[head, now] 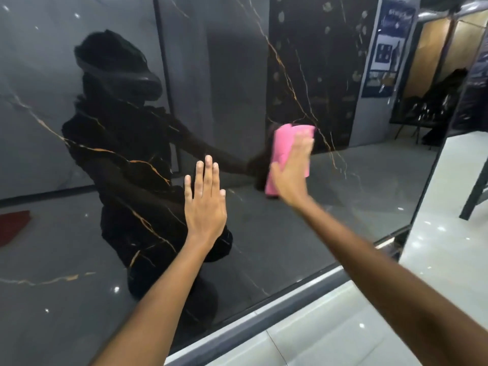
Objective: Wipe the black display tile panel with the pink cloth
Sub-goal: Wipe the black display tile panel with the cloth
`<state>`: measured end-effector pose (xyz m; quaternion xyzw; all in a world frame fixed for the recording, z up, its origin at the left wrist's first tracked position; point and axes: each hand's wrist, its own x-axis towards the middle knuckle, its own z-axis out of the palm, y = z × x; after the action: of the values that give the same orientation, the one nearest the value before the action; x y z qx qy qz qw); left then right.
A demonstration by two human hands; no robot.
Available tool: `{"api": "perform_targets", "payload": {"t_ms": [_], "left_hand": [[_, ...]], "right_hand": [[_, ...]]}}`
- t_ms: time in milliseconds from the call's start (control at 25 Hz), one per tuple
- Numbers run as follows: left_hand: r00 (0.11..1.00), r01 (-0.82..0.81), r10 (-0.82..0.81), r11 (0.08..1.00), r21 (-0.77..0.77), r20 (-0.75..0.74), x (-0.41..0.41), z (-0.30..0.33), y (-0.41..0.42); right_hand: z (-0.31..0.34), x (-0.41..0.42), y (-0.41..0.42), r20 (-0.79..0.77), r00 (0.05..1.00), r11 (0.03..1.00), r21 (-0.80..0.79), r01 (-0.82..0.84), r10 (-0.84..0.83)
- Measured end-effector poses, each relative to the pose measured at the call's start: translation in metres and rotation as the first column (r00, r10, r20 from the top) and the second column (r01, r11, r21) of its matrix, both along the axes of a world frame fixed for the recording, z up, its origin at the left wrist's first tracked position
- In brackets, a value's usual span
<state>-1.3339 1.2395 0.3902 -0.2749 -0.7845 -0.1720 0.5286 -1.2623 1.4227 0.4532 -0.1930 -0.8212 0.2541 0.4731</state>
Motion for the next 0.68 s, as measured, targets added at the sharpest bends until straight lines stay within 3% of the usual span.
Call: {"api": "perform_targets", "payload": {"t_ms": [40, 120, 160, 200, 240, 320, 400, 440, 480, 560, 600, 640, 680], "left_hand": [[1.0, -0.016, 0.016, 1.0, -0.007, -0.019, -0.003, -0.002, 0.0], [0.997, -0.04, 0.038, 0.999, -0.025, -0.072, -0.009, -0.006, 0.0], [0.995, -0.05, 0.047, 0.998, -0.028, -0.093, -0.012, -0.009, 0.0], [0.992, -0.064, 0.06, 0.997, -0.032, -0.115, -0.014, -0.011, 0.0], [0.988, -0.083, 0.077, 0.996, -0.041, -0.134, -0.014, -0.012, 0.001], [0.982, -0.121, 0.111, 0.991, -0.056, -0.154, -0.016, -0.015, 0.004], [0.976, -0.152, 0.14, 0.987, -0.057, -0.167, -0.015, -0.015, 0.006], [0.972, -0.165, 0.152, 0.985, -0.058, -0.178, -0.015, -0.015, 0.006], [0.969, -0.172, 0.159, 0.983, -0.058, -0.187, -0.015, -0.015, 0.006], [0.969, -0.158, 0.146, 0.987, -0.044, -0.198, -0.016, -0.015, 0.006], [0.971, -0.141, 0.132, 0.989, -0.036, -0.199, -0.016, -0.013, 0.005], [0.972, -0.131, 0.122, 0.991, -0.033, -0.2, -0.016, -0.014, 0.005], [0.972, -0.13, 0.12, 0.991, -0.035, -0.203, -0.017, -0.015, 0.005]], "right_hand": [[-0.026, -0.001, -0.025, 0.058, 0.994, 0.969, 0.222, -0.108, 0.097], [-0.068, 0.001, -0.038, 0.182, 0.975, 0.742, 0.634, -0.218, 0.131], [-0.072, 0.003, -0.02, 0.191, 0.975, 0.682, 0.698, -0.218, 0.116], [-0.07, 0.003, 0.004, 0.169, 0.978, 0.722, 0.66, -0.205, 0.124], [-0.066, 0.004, 0.027, 0.123, 0.987, 0.829, 0.536, -0.157, 0.107], [-0.047, 0.009, 0.068, -0.016, 1.0, 0.997, 0.079, -0.008, 0.009], [-0.03, 0.008, 0.079, -0.118, 0.986, 0.925, -0.374, 0.063, -0.115], [-0.027, 0.004, 0.063, -0.126, 0.981, 0.894, -0.442, 0.077, -0.147], [-0.033, -0.001, 0.041, -0.104, 0.986, 0.925, -0.372, 0.084, -0.131], [-0.073, -0.006, -0.016, 0.006, 0.997, 0.995, 0.062, -0.074, 0.073], [-0.101, -0.004, -0.039, 0.12, 0.977, 0.915, 0.348, -0.206, 0.174], [-0.124, 0.0, -0.045, 0.218, 0.958, 0.774, 0.569, -0.278, 0.185], [-0.134, 0.003, -0.032, 0.233, 0.959, 0.686, 0.672, -0.279, 0.162]]}}
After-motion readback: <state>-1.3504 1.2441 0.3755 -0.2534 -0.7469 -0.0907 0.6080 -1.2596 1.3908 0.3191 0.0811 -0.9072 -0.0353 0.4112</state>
